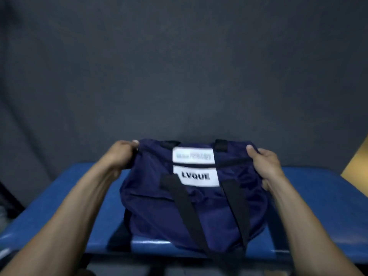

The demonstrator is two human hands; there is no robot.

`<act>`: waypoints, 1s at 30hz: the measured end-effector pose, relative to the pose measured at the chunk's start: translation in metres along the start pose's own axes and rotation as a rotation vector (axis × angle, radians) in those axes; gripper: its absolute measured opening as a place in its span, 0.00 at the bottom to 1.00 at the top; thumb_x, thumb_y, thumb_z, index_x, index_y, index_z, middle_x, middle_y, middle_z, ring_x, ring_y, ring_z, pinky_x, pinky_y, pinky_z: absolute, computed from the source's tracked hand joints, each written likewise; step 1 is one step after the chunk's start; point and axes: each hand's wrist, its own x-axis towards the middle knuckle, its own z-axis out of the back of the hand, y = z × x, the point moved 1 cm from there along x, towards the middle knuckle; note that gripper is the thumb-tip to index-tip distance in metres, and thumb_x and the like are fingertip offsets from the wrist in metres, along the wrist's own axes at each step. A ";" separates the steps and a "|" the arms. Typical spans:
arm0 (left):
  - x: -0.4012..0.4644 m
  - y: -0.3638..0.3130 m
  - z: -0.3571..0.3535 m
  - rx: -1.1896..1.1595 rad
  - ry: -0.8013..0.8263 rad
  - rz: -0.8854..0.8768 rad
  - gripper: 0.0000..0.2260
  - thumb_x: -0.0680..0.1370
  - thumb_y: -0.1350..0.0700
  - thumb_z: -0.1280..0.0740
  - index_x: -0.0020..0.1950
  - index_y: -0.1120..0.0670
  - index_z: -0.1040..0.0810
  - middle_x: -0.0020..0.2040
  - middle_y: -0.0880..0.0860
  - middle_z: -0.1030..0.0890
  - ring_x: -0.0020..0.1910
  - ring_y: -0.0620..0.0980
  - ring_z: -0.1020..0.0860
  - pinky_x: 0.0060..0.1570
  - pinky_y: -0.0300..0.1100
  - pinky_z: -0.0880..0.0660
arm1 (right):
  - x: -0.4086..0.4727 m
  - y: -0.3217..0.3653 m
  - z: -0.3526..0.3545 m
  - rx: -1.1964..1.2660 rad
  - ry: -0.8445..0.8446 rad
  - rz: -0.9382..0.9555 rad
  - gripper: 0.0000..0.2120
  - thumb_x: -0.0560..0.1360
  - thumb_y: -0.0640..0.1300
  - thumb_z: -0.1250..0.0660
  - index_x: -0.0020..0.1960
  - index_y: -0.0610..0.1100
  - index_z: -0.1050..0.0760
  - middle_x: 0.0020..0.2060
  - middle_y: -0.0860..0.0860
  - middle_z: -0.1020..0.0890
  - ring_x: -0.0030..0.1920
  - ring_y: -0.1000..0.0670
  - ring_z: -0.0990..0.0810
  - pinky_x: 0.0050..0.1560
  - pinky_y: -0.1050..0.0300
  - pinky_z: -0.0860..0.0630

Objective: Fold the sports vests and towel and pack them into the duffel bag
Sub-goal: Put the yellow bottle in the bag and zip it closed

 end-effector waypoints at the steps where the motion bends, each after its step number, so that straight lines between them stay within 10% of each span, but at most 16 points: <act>1: -0.001 -0.001 0.010 -0.122 -0.016 0.036 0.19 0.85 0.53 0.39 0.36 0.58 0.25 0.24 0.49 0.24 0.21 0.44 0.29 0.22 0.31 0.31 | -0.002 0.004 0.002 0.030 -0.004 0.013 0.13 0.81 0.50 0.31 0.43 0.43 0.24 0.42 0.45 0.18 0.42 0.47 0.21 0.40 0.57 0.24; 6: -0.008 0.036 0.025 0.338 0.042 0.186 0.20 0.85 0.51 0.38 0.36 0.59 0.25 0.27 0.54 0.24 0.24 0.50 0.30 0.23 0.34 0.36 | -0.002 -0.016 -0.004 -0.326 0.054 -0.014 0.23 0.76 0.60 0.29 0.48 0.39 0.19 0.44 0.45 0.15 0.45 0.43 0.16 0.51 0.48 0.19; 10: -0.004 0.026 0.023 0.697 -0.016 0.010 0.33 0.81 0.31 0.46 0.42 0.60 0.20 0.45 0.60 0.18 0.45 0.60 0.20 0.45 0.49 0.25 | 0.008 -0.014 0.002 -0.411 0.136 -0.057 0.19 0.82 0.56 0.37 0.49 0.40 0.21 0.50 0.44 0.17 0.48 0.43 0.18 0.52 0.50 0.21; 13: -0.010 0.027 -0.004 0.929 -0.037 -0.135 0.26 0.82 0.35 0.43 0.47 0.57 0.24 0.50 0.59 0.18 0.50 0.61 0.21 0.46 0.49 0.27 | 0.003 -0.016 -0.010 -0.555 0.139 0.054 0.19 0.85 0.53 0.42 0.57 0.39 0.23 0.54 0.43 0.19 0.54 0.41 0.21 0.52 0.51 0.25; 20: 0.004 0.051 0.015 0.737 -0.103 -0.164 0.20 0.85 0.48 0.39 0.37 0.58 0.24 0.44 0.62 0.17 0.48 0.63 0.20 0.42 0.47 0.31 | 0.005 -0.017 -0.007 -0.687 0.079 0.181 0.14 0.79 0.55 0.30 0.52 0.44 0.23 0.46 0.46 0.17 0.48 0.42 0.19 0.46 0.51 0.23; 23: 0.002 0.050 0.002 1.190 -0.126 -0.128 0.14 0.84 0.48 0.40 0.60 0.55 0.23 0.65 0.60 0.24 0.62 0.62 0.26 0.57 0.53 0.28 | -0.001 -0.014 -0.018 -1.098 0.007 0.367 0.25 0.81 0.57 0.35 0.72 0.45 0.31 0.64 0.43 0.24 0.60 0.40 0.25 0.54 0.49 0.26; 26: -0.010 0.021 -0.030 1.203 -0.209 -0.512 0.20 0.83 0.47 0.41 0.75 0.47 0.33 0.75 0.53 0.34 0.70 0.60 0.34 0.67 0.56 0.36 | -0.009 0.001 -0.038 -1.128 -0.020 0.759 0.26 0.83 0.55 0.40 0.78 0.48 0.35 0.73 0.44 0.29 0.72 0.40 0.33 0.74 0.42 0.39; 30: 0.003 0.059 -0.052 1.199 0.204 -0.270 0.27 0.83 0.34 0.53 0.82 0.35 0.52 0.84 0.46 0.53 0.82 0.59 0.50 0.79 0.60 0.56 | -0.002 -0.021 -0.062 -1.281 0.415 0.542 0.28 0.85 0.60 0.57 0.83 0.54 0.50 0.83 0.50 0.49 0.82 0.45 0.53 0.80 0.45 0.60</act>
